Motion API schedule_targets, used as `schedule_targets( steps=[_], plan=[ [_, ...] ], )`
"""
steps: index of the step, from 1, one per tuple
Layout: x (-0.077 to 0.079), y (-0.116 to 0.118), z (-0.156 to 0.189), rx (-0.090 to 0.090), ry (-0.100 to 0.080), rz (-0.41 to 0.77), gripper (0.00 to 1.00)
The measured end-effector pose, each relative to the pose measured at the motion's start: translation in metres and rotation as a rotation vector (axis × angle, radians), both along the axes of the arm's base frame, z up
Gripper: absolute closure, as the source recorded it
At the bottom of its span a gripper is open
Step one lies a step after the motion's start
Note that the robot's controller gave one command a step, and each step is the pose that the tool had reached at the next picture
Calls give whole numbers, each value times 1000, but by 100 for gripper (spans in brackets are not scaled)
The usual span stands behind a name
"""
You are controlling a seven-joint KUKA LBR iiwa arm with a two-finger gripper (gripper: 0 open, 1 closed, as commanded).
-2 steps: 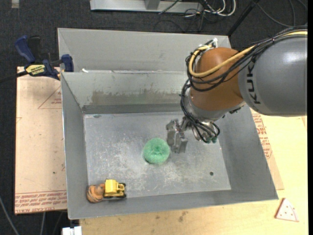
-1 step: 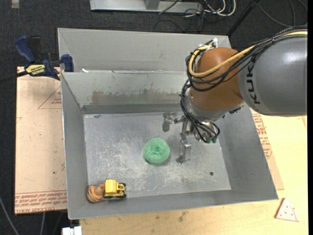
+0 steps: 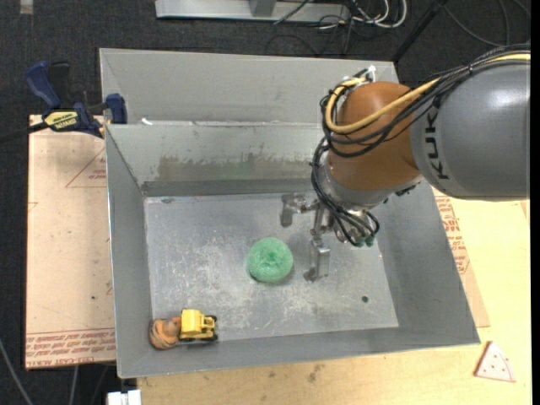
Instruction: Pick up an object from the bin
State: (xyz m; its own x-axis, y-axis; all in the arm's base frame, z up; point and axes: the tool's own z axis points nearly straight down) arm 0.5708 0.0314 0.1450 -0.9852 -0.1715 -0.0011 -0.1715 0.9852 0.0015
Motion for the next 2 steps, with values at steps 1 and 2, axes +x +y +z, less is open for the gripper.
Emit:
schedule_targets(
  steps=[1, 2],
  plan=[
    [1, 11, -17, -2, -3, 50, 0],
    [-15, 33, -47, -1, -1, 130, 0]
  ],
)
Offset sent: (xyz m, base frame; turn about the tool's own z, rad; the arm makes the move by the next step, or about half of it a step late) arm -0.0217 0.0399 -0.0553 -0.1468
